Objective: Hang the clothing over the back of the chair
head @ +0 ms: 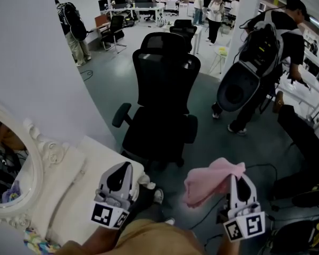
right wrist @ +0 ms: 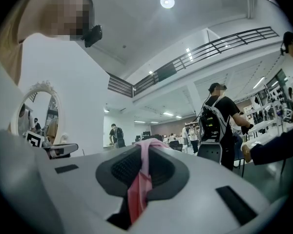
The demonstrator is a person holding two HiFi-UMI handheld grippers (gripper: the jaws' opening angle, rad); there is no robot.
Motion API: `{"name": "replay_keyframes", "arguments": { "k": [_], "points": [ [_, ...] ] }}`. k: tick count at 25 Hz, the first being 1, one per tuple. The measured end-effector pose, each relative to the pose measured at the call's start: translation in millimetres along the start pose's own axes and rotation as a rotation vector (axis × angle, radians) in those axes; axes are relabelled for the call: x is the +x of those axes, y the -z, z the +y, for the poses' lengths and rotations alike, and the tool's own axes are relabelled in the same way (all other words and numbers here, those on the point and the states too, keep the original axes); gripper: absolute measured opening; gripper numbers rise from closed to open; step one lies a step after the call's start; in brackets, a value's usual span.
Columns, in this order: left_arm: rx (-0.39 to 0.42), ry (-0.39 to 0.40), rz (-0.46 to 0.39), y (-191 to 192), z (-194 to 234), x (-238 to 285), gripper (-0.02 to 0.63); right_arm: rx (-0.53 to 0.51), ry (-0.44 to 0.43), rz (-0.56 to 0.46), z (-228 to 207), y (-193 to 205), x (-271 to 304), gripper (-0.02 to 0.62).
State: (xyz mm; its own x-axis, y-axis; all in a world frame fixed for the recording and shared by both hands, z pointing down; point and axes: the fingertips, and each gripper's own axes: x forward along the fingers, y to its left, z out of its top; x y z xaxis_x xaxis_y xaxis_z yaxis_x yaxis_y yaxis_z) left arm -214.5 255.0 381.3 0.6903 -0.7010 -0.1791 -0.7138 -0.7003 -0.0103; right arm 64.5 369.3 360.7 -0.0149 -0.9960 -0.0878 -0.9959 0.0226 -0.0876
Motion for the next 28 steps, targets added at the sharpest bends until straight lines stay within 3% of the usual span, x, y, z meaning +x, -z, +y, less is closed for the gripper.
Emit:
{"name": "replay_keyframes", "arguments": {
  "k": [9,20,24,28],
  "points": [
    [-0.042,0.043,0.005,39,13,94,0.005,-0.003,0.021,0.046,-48,19,67,0.032],
    [-0.065,0.037,-0.007,66,110,246,0.005,-0.061,0.001,0.064,-89,9,249,0.032],
    [-0.044,0.054,0.034,75,138,280,0.005,-0.065,0.02,0.055,-101,3,297,0.032],
    [-0.082,0.038,-0.003,73,160,311,0.005,-0.041,0.019,0.04,-108,-2,332,0.032]
  ]
}}
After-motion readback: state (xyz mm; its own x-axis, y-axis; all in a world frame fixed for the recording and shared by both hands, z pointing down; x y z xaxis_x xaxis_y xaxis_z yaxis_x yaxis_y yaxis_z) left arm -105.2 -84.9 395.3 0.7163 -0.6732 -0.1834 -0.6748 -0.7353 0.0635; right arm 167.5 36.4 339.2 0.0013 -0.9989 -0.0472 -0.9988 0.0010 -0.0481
